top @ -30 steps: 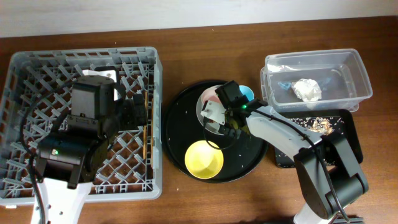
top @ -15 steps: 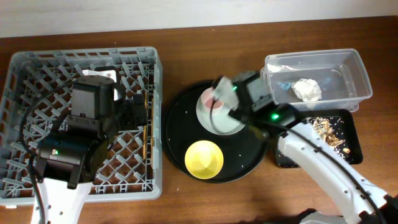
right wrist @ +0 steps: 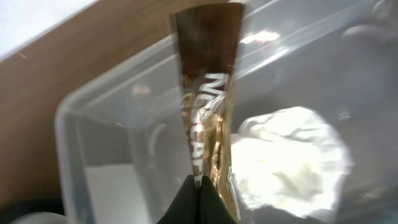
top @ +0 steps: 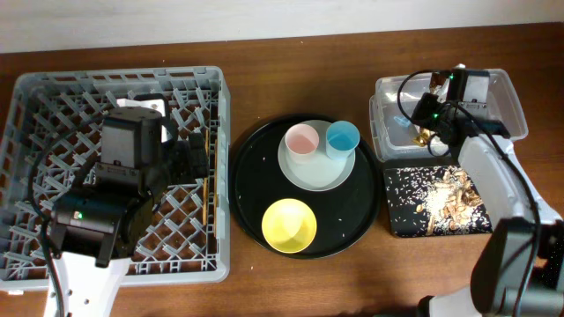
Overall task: Sort waste into correct bins and load items into the dishwasher rack
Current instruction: 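Carry the Nescafe stick into the clear plastic bin and release, then grasp the blue cup on the white plate with the right gripper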
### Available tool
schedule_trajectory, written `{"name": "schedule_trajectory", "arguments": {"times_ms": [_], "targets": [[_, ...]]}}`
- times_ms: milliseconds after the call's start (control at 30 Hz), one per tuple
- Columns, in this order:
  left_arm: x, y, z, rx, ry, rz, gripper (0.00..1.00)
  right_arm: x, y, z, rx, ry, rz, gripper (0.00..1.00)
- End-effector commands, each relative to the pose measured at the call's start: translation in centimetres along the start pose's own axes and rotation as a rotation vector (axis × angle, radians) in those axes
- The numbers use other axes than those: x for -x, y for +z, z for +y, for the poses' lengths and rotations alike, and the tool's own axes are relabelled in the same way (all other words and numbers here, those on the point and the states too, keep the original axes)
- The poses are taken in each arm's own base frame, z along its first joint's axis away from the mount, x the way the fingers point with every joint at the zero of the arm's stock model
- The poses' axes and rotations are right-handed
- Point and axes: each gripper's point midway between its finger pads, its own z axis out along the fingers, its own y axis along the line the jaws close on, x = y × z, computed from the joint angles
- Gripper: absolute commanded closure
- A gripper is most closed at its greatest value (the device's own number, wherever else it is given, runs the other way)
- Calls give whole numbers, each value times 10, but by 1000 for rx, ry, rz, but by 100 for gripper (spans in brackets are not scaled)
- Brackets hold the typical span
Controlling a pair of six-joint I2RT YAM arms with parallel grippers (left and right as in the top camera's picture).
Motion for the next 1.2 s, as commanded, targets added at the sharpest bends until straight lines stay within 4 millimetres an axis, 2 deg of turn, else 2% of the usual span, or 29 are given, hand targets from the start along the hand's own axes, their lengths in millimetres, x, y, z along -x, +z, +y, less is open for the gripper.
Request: {"name": "schedule_trajectory", "arguments": {"times_ms": [0, 33, 100, 133, 200, 267, 300, 367, 400, 467, 533, 600, 667, 700, 733, 767, 867, 967, 1033, 1100, 1133, 1167], "targets": [[4, -4, 2, 6, -11, -17, 1, 5, 0, 23, 126, 187, 13, 96], [5, -4, 2, 6, -11, -17, 1, 7, -1, 28, 154, 186, 10, 95], [4, -4, 2, 6, -11, -17, 1, 11, -2, 36, 198, 181, 3, 86], [5, -4, 2, 6, -11, -17, 1, 12, -3, 38, 210, 179, 3, 73], [4, -4, 2, 6, -11, -17, 1, 16, -7, 40, 219, 177, -12, 40], [4, -4, 2, 6, -11, -17, 1, 27, -19, 40, 232, 179, -46, 1], [4, -4, 2, 6, -11, -17, 1, 32, -25, 40, 238, 178, -64, 1], [4, -4, 2, 6, -11, -17, 1, 47, -52, 43, 266, 160, -119, 1], [4, -4, 2, 6, -11, -17, 1, 52, -71, 46, 286, 138, -144, 1], [4, -4, 2, 6, -11, -17, 1, 49, -107, 48, 287, 134, -151, 1], [4, -4, 2, 6, -11, -17, 1, 33, -146, 46, 278, 138, -129, 1], [4, -4, 2, 6, -11, -17, 1, 5, -180, 40, 252, 128, -77, 1], [4, -4, 2, 6, -11, -17, 1, -22, -192, 31, 215, 146, 7, 2], [4, -4, 2, 6, -11, -17, 1, -46, -200, 29, 213, 112, 85, 2], [4, -4, 2, 6, -11, -17, 1, -50, -201, 38, 256, -9, 93, 29], [4, -4, 2, 6, -11, -17, 1, -55, -200, 43, 264, -107, 95, 39], [4, -4, 2, 6, -11, -17, 1, -62, -196, 62, 219, -336, 185, 43], [4, -4, 2, 6, -11, -17, 1, -72, -191, 90, 181, -541, 383, 38], [4, -4, 2, 6, -11, -17, 1, -85, -159, 118, 143, -658, 506, 23], [4, -4, 2, 6, -11, -17, 1, -100, -132, 140, 194, -677, 559, 23], [4, -4, 2, 6, -11, -17, 1, -107, -121, 149, 220, -681, 576, 31], [4, -4, 2, 6, -11, -17, 1, -112, -109, 159, 241, -699, 577, 34]]}}
